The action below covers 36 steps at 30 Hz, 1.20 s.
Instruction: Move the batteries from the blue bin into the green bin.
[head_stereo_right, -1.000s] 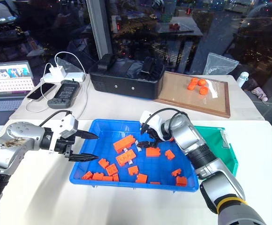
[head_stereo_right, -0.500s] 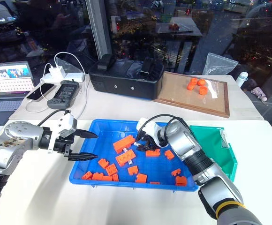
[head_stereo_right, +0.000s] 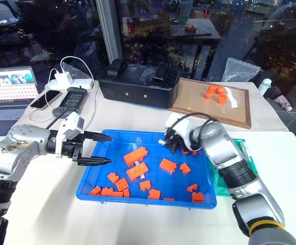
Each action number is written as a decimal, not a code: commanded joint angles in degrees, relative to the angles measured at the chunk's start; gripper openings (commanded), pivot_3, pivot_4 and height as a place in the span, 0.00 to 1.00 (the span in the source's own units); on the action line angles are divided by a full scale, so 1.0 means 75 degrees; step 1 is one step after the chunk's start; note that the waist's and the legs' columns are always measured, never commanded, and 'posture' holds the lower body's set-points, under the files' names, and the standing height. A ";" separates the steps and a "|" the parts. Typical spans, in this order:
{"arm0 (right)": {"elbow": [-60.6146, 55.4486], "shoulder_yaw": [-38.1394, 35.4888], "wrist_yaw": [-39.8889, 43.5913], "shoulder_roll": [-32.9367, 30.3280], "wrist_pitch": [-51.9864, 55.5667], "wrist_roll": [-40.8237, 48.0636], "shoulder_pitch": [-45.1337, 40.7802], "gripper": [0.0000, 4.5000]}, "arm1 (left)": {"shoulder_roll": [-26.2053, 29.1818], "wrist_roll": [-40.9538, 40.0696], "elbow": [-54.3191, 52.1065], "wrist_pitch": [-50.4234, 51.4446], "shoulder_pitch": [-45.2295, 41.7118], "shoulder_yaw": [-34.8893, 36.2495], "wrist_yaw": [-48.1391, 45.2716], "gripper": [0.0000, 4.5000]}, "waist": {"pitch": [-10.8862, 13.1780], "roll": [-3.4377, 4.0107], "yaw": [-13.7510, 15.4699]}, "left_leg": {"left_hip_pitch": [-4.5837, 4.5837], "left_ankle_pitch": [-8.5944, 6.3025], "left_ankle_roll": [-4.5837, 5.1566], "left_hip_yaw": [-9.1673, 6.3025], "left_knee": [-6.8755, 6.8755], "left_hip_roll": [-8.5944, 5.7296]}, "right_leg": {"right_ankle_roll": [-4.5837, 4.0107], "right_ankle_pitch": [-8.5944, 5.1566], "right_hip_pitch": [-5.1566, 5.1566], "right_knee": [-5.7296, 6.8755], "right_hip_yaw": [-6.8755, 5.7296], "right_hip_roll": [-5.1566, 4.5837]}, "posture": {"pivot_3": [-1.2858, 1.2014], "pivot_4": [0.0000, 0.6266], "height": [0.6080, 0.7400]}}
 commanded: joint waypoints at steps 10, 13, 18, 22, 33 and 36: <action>-0.0419 0.0410 0.0430 -0.0289 -0.0516 0.1009 -0.1852 0.99 | 0.0503 0.0339 -0.0140 -0.0180 0.0166 0.0038 -0.0201 1.00 | -0.0001 0.0005 -0.0019 | 0.0002 0.0000 0.0000 0.0001 -0.0002 0.0004 | 0.0000 0.0000 -0.0005 -0.0003 0.0003 0.0003 | 0.52 0.24 0.97; -0.1056 0.1271 0.1003 0.0169 -0.1027 0.1482 -0.2462 0.99 | 0.0949 0.0870 -0.0012 -0.0394 0.0436 -0.0235 -0.0331 1.00 | -0.0002 0.0006 -0.0061 | 0.0012 -0.0001 0.0000 -0.0002 -0.0013 0.0010 | -0.0001 -0.0001 -0.0005 -0.0004 0.0012 0.0018 | 0.52 0.24 0.97; -0.0528 0.3348 0.1581 0.0922 -0.2759 0.0670 -0.3104 0.99 | 0.1603 0.1043 -0.0132 -0.0731 0.1140 -0.0020 -0.0537 1.00 | -0.0002 0.0006 -0.0014 | 0.0007 -0.0003 0.0000 -0.0005 -0.0017 0.0011 | -0.0013 0.0000 -0.0010 -0.0006 0.0014 0.0021 | 0.52 0.24 0.97; 0.0463 0.4454 0.1859 0.1981 -0.3949 0.0068 -0.3692 0.99 | 0.1991 0.0809 -0.0583 -0.0575 0.1670 0.0473 -0.0512 1.00 | 0.0003 -0.0002 0.0031 | -0.0004 -0.0002 0.0001 0.0004 0.0001 0.0011 | -0.0012 0.0001 -0.0020 -0.0002 0.0009 0.0011 | 0.52 0.24 0.97; 0.2768 0.5684 0.2495 0.3973 -0.5719 -0.0905 -0.4513 0.99 | 0.2707 0.0183 -0.2117 0.0335 0.3374 0.1735 0.0164 1.00 | 0.0001 -0.0004 0.0035 | 0.0000 -0.0002 0.0000 0.0008 -0.0002 0.0018 | -0.0019 0.0003 -0.0016 0.0013 -0.0013 0.0006 | 0.52 0.24 0.97; 0.3148 0.5804 0.2614 0.4295 -0.5938 -0.1067 -0.4518 0.99 | 0.2787 0.0077 -0.2352 0.0447 0.3664 0.1964 0.0329 1.00 | 0.0001 -0.0004 0.0027 | 0.0003 -0.0001 0.0000 0.0009 -0.0002 0.0019 | -0.0023 0.0004 -0.0016 0.0019 -0.0016 0.0007 | 0.52 0.24 0.97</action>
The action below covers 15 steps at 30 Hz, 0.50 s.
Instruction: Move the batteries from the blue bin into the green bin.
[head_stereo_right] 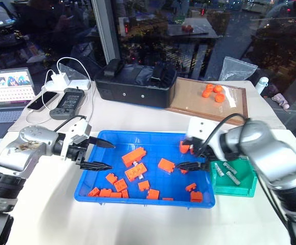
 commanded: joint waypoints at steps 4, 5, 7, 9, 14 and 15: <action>0.0580 0.0114 0.0156 0.0631 -0.0518 -0.0344 -0.0136 0.99 | 0.0233 -0.0308 -0.0578 0.0174 0.0325 0.0571 0.0311 1.00 | 0.0000 0.0000 0.0002 | 0.0008 0.0000 -0.0001 0.0000 0.0001 0.0001 | -0.0004 0.0001 0.0000 0.0005 -0.0004 0.0000 | 0.52 0.24 0.97; 0.0675 0.0140 0.0144 0.0718 -0.0570 -0.0393 -0.0124 0.99 | 0.0242 -0.0326 -0.0592 0.0186 0.0329 0.0579 0.0340 1.00 | 0.0000 0.0000 0.0001 | 0.0008 0.0000 -0.0002 0.0000 0.0001 0.0001 | -0.0005 0.0001 -0.0001 0.0005 -0.0006 0.0000 | 0.52 0.24 0.97; 0.0848 0.0154 0.0129 0.0852 -0.0667 -0.0495 -0.0115 0.99 | 0.0258 -0.0355 -0.0599 0.0196 0.0322 0.0575 0.0391 1.00 | 0.0000 0.0000 0.0002 | 0.0011 0.0000 -0.0002 0.0002 0.0001 0.0001 | -0.0005 0.0001 -0.0001 0.0005 -0.0006 -0.0001 | 0.52 0.24 0.97; 0.0960 0.0100 0.0121 0.0982 -0.0673 -0.0519 -0.0110 0.94 | 0.0277 -0.0377 -0.0594 0.0199 0.0299 0.0552 0.0418 1.00 | 0.0000 0.0000 0.0005 | 0.0013 0.0000 -0.0002 0.0002 0.0001 0.0001 | -0.0006 0.0000 -0.0001 0.0005 -0.0007 -0.0001 | 0.52 0.24 0.97; 0.1075 0.0039 0.0172 0.1081 -0.0686 -0.0595 -0.0085 0.61 | 0.0239 -0.0324 -0.0472 0.0139 0.0084 0.0330 0.0483 1.00 | 0.0000 0.0000 0.0000 | 0.0012 0.0000 -0.0003 0.0004 -0.0002 0.0001 | -0.0009 0.0000 0.0001 0.0007 -0.0006 -0.0001 | 0.52 0.24 0.97; 0.1045 0.0022 0.0191 0.1068 -0.0681 -0.0596 -0.0072 0.53 | 0.0223 -0.0304 -0.0443 0.0130 0.0032 0.0278 0.0495 1.00 | 0.0000 -0.0001 0.0000 | 0.0012 0.0000 -0.0003 0.0004 -0.0003 0.0001 | -0.0010 0.0000 0.0000 0.0008 -0.0006 -0.0001 | 0.52 0.24 0.97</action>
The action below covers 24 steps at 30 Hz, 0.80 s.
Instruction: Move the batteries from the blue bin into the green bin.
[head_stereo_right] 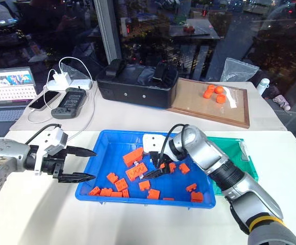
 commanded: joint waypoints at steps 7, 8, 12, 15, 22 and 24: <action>-0.1171 -0.0751 0.0391 -0.0674 0.0442 0.0322 0.0043 0.30 | -0.0112 0.0052 0.0236 -0.0204 -0.0698 -0.0476 -0.0023 1.00 | 0.0000 0.0000 0.0010 | 0.0000 0.0000 0.0000 0.0004 0.0001 -0.0001 | 0.0000 0.0000 0.0002 -0.0001 0.0000 -0.0001 | 0.52 0.24 0.97; -0.1379 -0.0829 0.0459 -0.0836 0.0555 0.0379 0.0080 0.30 | -0.0128 0.0055 0.0269 -0.0221 -0.0748 -0.0516 -0.0031 1.00 | 0.0000 0.0000 0.0025 | -0.0006 0.0000 0.0000 0.0004 0.0000 -0.0002 | 0.0001 0.0000 0.0001 -0.0001 0.0000 -0.0002 | 0.52 0.24 0.97; -0.2164 -0.1118 0.0663 -0.1698 0.1214 0.0543 0.0388 0.30 | -0.0208 0.0101 0.0462 -0.0318 -0.0969 -0.0691 -0.0097 1.00 | -0.0002 -0.0003 0.0039 | -0.0011 0.0000 0.0000 0.0003 0.0001 -0.0001 | 0.0000 0.0000 0.0000 -0.0009 -0.0003 -0.0004 | 0.52 0.24 0.97; -0.2140 -0.1230 0.0603 -0.2283 0.1203 0.0273 0.0598 0.30 | -0.0285 0.0186 0.0615 -0.0448 -0.1145 -0.0853 -0.0151 1.00 | -0.0002 -0.0003 0.0022 | -0.0007 0.0000 0.0000 0.0003 -0.0002 -0.0001 | -0.0001 -0.0001 0.0000 -0.0008 -0.0003 -0.0003 | 0.52 0.24 0.97; -0.1345 -0.1468 -0.0041 -0.2700 0.0876 -0.0229 0.0534 0.52 | -0.0418 0.0284 0.0825 -0.0574 -0.1420 -0.1085 -0.0271 1.00 | -0.0002 -0.0004 -0.0013 | -0.0007 0.0000 0.0000 0.0005 -0.0001 -0.0003 | -0.0003 -0.0002 -0.0001 -0.0014 0.0001 -0.0004 | 0.52 0.24 0.97; -0.1487 -0.1611 -0.0059 -0.2528 0.1125 -0.0031 0.0442 0.66 | -0.0429 0.0286 0.0824 -0.0569 -0.1433 -0.1094 -0.0293 1.00 | -0.0002 -0.0004 -0.0036 | -0.0008 0.0000 0.0001 0.0005 -0.0006 -0.0002 | -0.0006 -0.0004 -0.0003 -0.0013 0.0005 -0.0001 | 0.52 0.24 0.97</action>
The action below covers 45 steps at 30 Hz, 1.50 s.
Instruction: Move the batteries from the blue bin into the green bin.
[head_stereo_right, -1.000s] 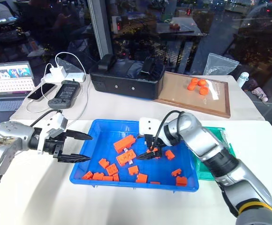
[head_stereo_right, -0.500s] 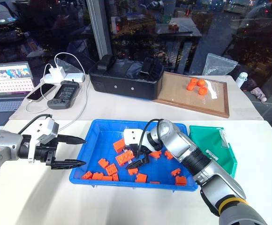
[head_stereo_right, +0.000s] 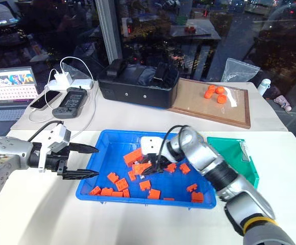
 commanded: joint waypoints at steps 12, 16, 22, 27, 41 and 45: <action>-0.1215 0.0216 -0.0541 0.1809 0.1883 0.0623 -0.0192 0.99 | 0.0133 0.0030 -0.0031 -0.0174 -0.0052 0.0149 -0.0128 1.00 | -0.0002 -0.0003 0.0036 | 0.0000 0.0000 0.0000 -0.0005 0.0009 0.0001 | 0.0002 0.0000 0.0003 0.0005 -0.0007 0.0003 | 0.52 0.24 0.97; -0.0872 0.0332 -0.1146 0.2253 0.2460 0.0481 -0.0186 0.99 | 0.0176 0.0023 -0.0088 -0.0175 0.0045 0.0203 -0.0115 1.00 | -0.0002 -0.0003 0.0034 | -0.0005 0.0000 0.0000 -0.0004 0.0009 0.0001 | 0.0001 0.0000 0.0002 0.0008 -0.0007 0.0002 | 0.52 0.24 0.97; -0.0372 0.0534 -0.1725 0.2789 0.3061 0.0494 -0.0026 0.99 | 0.0250 0.0021 -0.0114 -0.0239 0.0122 0.0278 -0.0098 1.00 | -0.0002 -0.0003 0.0020 | -0.0003 0.0000 0.0000 -0.0004 0.0005 0.0002 | 0.0000 0.0000 0.0002 0.0011 -0.0007 0.0003 | 0.52 0.24 0.97; -0.0123 0.0718 -0.1998 0.3042 0.3066 0.0456 0.0037 0.99 | 0.0375 -0.0025 -0.0186 -0.0195 0.0239 0.0394 -0.0150 1.00 | -0.0008 -0.0007 0.0015 | 0.0004 0.0000 0.0000 -0.0004 0.0004 0.0002 | 0.0000 0.0000 0.0004 0.0011 -0.0007 0.0004 | 0.52 0.24 0.97; -0.0538 0.0712 -0.1529 0.2059 0.2425 0.0404 -0.0004 0.05 | 0.0006 -0.0688 -0.0358 0.0185 -0.0251 0.0587 -0.0044 1.00 | -0.0020 -0.0027 0.0037 | 0.0032 -0.0001 -0.0002 -0.0003 0.0003 0.0001 | 0.0000 -0.0001 0.0003 0.0003 -0.0014 -0.0005 | 0.52 0.24 0.97; -0.1408 -0.0033 -0.1485 0.1837 0.3087 0.0836 -0.0446 0.05 | -0.0196 -0.0799 -0.0236 0.0192 -0.0462 0.0447 -0.0070 1.00 | -0.0018 -0.0024 0.0021 | 0.0011 0.0000 -0.0001 -0.0003 -0.0001 0.0001 | 0.0000 0.0000 0.0009 0.0007 -0.0007 -0.0003 | 0.52 0.24 0.97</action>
